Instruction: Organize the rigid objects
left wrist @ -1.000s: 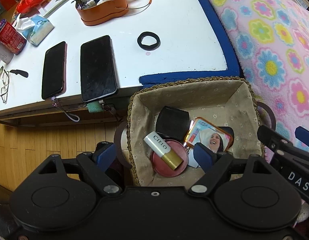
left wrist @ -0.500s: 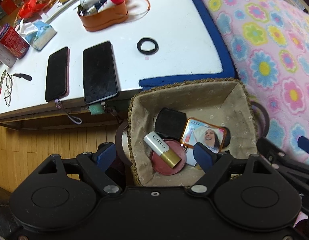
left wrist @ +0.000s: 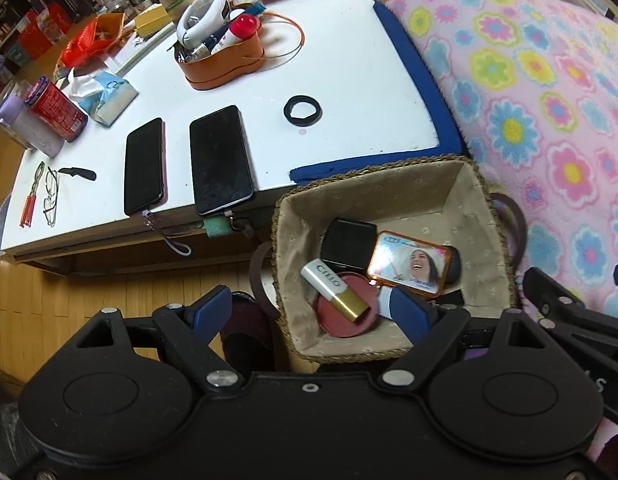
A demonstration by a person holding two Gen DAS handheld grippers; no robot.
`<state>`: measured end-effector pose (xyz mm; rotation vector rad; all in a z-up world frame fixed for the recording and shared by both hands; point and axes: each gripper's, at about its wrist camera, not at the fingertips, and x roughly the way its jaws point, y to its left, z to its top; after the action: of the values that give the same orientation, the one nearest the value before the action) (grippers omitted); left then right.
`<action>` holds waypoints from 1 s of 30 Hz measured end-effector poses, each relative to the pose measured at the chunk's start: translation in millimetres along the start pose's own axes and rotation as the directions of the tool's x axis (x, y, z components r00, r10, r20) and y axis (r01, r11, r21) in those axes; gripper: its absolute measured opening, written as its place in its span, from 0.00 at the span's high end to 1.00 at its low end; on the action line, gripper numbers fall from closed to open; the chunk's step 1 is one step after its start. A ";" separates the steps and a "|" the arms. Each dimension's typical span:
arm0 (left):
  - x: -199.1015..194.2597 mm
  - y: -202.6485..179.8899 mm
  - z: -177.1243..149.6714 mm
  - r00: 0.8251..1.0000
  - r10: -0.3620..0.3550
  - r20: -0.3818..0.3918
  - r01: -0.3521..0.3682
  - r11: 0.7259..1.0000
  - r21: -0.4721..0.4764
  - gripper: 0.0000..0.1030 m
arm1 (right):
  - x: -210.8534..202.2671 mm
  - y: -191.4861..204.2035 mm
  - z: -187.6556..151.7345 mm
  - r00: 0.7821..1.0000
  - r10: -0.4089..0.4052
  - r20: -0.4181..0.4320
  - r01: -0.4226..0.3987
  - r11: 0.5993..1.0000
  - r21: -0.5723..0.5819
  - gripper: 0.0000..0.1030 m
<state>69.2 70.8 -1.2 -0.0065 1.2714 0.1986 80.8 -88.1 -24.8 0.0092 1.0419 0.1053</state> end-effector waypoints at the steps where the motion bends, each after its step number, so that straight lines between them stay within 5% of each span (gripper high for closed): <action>1: -2.2 -1.0 -2.2 1.000 -0.009 0.000 0.009 1.000 -0.008 0.19 | -2.8 -1.4 -1.2 1.000 -0.003 0.004 0.003 1.000 0.001 0.07; 21: -15.5 -11.4 -31.2 0.994 -0.096 0.058 0.102 0.988 -0.114 0.19 | -34.5 -31.3 -29.3 0.993 -0.105 0.052 0.104 0.994 0.024 0.05; 30: -13.7 -11.5 -32.1 0.996 -0.054 0.065 0.062 0.990 -0.129 0.20 | -27.4 -25.2 -29.1 0.993 -0.113 0.037 0.112 0.994 0.014 0.04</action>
<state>36.7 53.9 1.0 -0.1492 1.1934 0.2305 44.1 -116.9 -17.3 -0.0367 1.0029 -0.0032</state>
